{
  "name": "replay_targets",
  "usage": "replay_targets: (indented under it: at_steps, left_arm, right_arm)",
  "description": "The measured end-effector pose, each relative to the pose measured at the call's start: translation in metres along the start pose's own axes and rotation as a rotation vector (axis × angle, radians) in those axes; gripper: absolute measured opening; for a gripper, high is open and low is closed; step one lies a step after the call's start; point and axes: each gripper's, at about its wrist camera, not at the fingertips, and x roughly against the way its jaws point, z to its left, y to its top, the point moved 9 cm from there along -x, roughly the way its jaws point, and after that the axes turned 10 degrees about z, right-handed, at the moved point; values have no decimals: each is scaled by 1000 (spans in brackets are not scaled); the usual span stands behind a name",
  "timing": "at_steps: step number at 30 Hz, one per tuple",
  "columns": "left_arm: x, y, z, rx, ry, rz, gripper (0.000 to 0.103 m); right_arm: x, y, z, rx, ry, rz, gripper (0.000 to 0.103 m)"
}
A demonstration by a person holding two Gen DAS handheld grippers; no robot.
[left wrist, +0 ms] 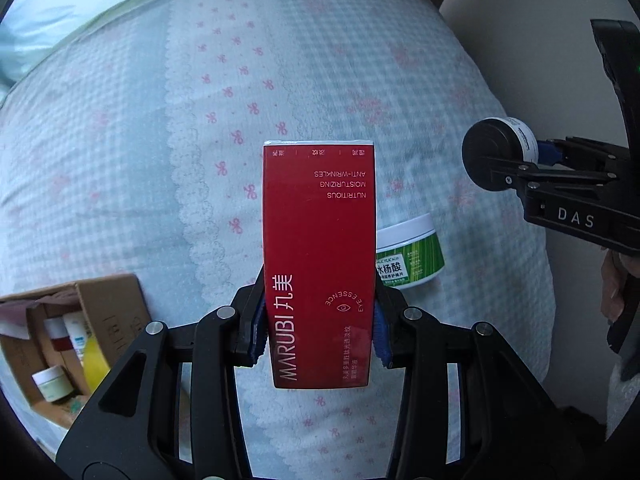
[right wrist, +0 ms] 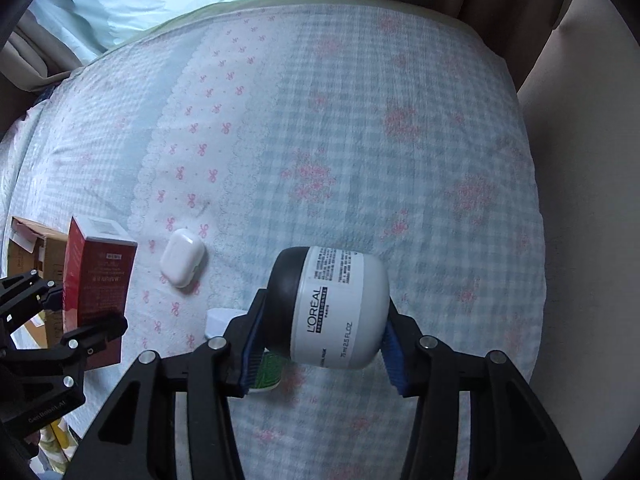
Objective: Organize rigid objects
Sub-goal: 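Lift the red box and L'Oreal jar toward the cardboard box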
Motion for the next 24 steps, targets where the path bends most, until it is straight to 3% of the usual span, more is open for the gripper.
replay_targets:
  at_steps: [4,9,13,18,24]
  left_arm:
    - [39,-9,1,26,-5,-53,38]
    - [107,-33,30,97,-41,-121,38]
    - [163,-61,66,135,1,-183,38]
    - [201,-94,129,217,24,-206,38]
    - [209,-134,212,276,62,-195,38]
  right_arm:
    - [44,-8,26,8,14,-37,46]
    - [92,-14,74,62,34,-84,46]
    - [121,-22,128,140,71,-111,46]
    - [132,-27,198,205,125,-119,46]
    - [116,-31,287,240,189,-96,46]
